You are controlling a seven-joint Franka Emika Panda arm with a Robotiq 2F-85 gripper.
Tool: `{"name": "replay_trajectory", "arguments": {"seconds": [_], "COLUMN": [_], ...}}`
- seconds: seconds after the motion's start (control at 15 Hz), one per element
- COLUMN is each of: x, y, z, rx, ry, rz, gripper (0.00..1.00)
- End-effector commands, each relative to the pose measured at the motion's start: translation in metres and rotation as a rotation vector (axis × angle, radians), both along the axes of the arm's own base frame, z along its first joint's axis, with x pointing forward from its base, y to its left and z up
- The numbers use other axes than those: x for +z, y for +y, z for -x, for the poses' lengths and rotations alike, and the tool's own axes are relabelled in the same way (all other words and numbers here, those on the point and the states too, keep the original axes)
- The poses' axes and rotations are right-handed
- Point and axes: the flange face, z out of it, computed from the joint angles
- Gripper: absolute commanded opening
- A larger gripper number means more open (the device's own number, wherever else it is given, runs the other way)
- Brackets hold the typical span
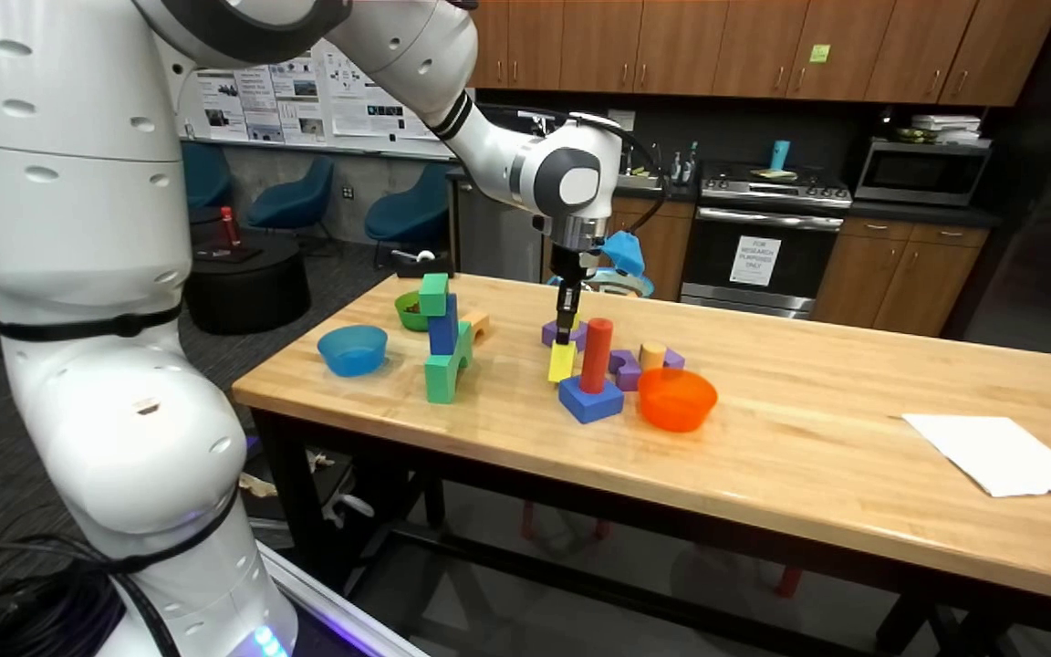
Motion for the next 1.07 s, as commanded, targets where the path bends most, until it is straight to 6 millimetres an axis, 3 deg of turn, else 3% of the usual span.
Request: {"name": "replay_trajectory", "arguments": {"seconds": [0.0, 0.47, 1.0], "x": [-0.001, -0.020, -0.012], "y": [-0.021, -0.047, -0.027], "z": [0.018, 0.040, 0.062], "rx": [0.016, 0.050, 0.065], "ry": [-0.017, -0.011, -0.066], "rz": [-0.001, 0.010, 0.069], "gripper": [0.01, 0.01, 0.01]}}
